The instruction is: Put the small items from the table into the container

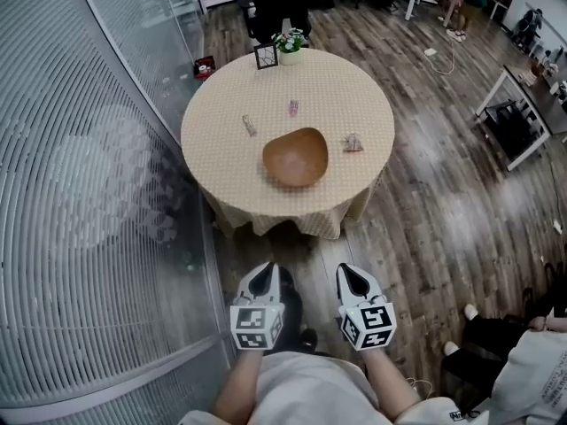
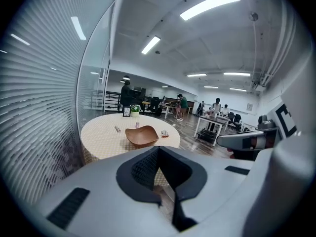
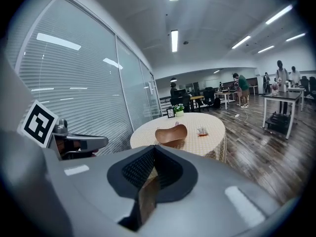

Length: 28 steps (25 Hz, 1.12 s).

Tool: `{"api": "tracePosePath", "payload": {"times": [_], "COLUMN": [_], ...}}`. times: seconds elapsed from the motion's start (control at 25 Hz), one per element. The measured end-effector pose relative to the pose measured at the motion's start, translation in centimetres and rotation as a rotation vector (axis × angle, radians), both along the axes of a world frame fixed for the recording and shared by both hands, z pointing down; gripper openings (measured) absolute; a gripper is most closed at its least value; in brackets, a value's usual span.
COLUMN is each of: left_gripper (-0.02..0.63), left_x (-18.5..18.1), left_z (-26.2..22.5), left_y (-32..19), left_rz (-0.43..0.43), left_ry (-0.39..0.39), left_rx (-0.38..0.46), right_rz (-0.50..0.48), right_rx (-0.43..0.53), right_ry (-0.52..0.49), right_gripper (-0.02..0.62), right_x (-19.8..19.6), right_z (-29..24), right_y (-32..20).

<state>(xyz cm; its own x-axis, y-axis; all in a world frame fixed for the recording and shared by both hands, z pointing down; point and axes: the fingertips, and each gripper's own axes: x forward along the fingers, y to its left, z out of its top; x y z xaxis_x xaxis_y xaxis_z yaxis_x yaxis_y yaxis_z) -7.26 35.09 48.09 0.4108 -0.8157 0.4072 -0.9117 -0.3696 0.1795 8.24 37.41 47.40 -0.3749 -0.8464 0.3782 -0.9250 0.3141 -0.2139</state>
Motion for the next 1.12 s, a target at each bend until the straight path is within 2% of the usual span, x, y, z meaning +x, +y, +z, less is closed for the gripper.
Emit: {"api": "tracePosePath", "payload": {"times": [0.52,0.8,1.12], "left_gripper": [0.006,0.006,0.006], "left_x": [-0.8,0.3,2.2], "left_z": [1.8,2.1,3.8], "left_y": [-19.2,-25.4,-29.3], "left_rz": [0.047,0.079,0.043], "left_ry": [-0.013,-0.007,-0.01], "left_rx": [-0.018,-0.036,-0.087], "right_rz": [-0.001,0.02,-0.021], "right_rx": [-0.017,-0.041,-0.092], "right_ry": [0.067,0.071,0.055], "right_gripper": [0.0,0.0,0.0], "right_x": [-1.8,-1.2,0.5], "right_z": [0.3,0.8,4.0], "right_y": [-19.5,-25.8,-30.5]}}
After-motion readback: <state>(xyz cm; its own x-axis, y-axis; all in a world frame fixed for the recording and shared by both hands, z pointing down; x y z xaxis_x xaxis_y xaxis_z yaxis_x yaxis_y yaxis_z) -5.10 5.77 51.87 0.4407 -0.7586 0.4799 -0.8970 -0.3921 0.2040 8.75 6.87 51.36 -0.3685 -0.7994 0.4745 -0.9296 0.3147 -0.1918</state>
